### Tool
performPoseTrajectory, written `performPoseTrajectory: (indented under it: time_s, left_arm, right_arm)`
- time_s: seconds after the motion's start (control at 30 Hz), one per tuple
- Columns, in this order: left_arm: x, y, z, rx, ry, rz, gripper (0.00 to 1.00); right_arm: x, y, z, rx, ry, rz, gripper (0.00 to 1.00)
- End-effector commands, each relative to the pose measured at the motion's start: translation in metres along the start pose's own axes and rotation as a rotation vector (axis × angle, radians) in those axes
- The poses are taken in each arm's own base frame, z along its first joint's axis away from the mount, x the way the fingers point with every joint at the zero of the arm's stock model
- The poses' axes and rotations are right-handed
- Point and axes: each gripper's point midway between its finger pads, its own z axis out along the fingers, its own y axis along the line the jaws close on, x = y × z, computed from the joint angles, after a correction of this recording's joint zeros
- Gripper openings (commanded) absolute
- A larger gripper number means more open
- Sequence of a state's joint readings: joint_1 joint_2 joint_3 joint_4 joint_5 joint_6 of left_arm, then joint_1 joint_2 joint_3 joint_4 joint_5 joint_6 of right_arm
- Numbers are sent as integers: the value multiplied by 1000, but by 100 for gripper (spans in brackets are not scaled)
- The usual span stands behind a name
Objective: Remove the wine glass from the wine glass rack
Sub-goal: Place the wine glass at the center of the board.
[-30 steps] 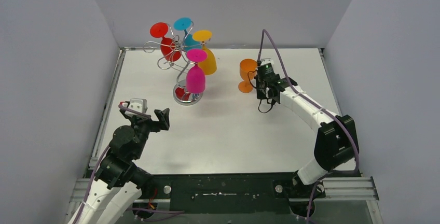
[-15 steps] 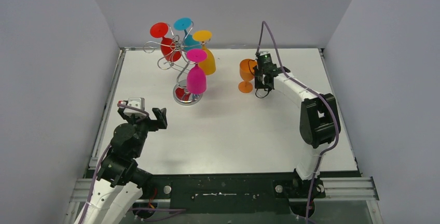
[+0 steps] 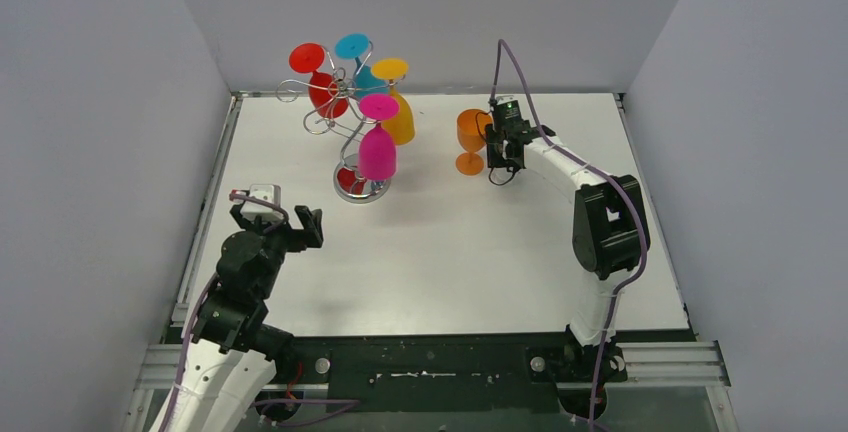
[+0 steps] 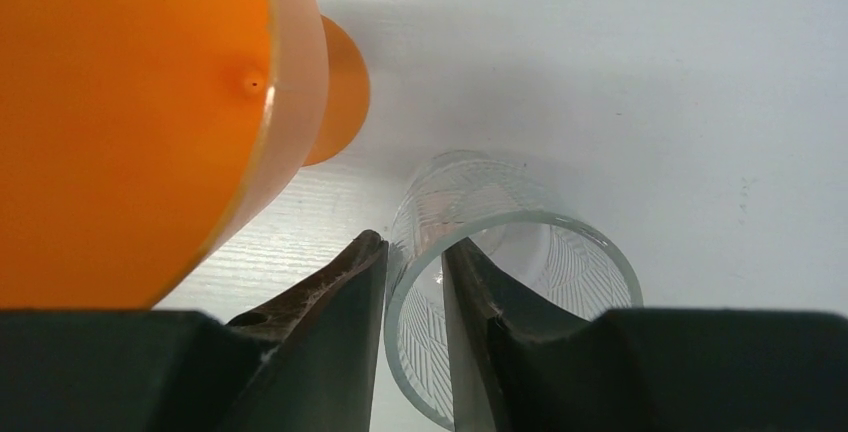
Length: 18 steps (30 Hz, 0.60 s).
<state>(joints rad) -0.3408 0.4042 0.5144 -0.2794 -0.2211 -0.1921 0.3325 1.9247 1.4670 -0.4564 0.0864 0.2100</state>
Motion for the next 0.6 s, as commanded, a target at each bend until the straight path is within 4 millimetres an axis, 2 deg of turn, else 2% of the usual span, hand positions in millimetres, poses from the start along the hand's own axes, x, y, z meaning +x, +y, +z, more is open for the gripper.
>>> performPoseTrajectory:
  time_s: [0.0,0.2,0.33,0.57]
  left_arm:
    - [-13,-7,3,35,-42,-21,86]
    - [-11,-6,6,38,-35,-29,85]
    - [-10,-5,7,36,-30,-28,86]
    - [-10,-4,8,34,-30,-33,85]
  right_arm:
    - [-21,-16,-11,56,-71,1,28]
    - [-28,-16,-24,45,-98,-10,29]
    - [-31,-17,-30,41,-113,-16,36]
    - [-37,-15,-42,17,-134,-24,36]
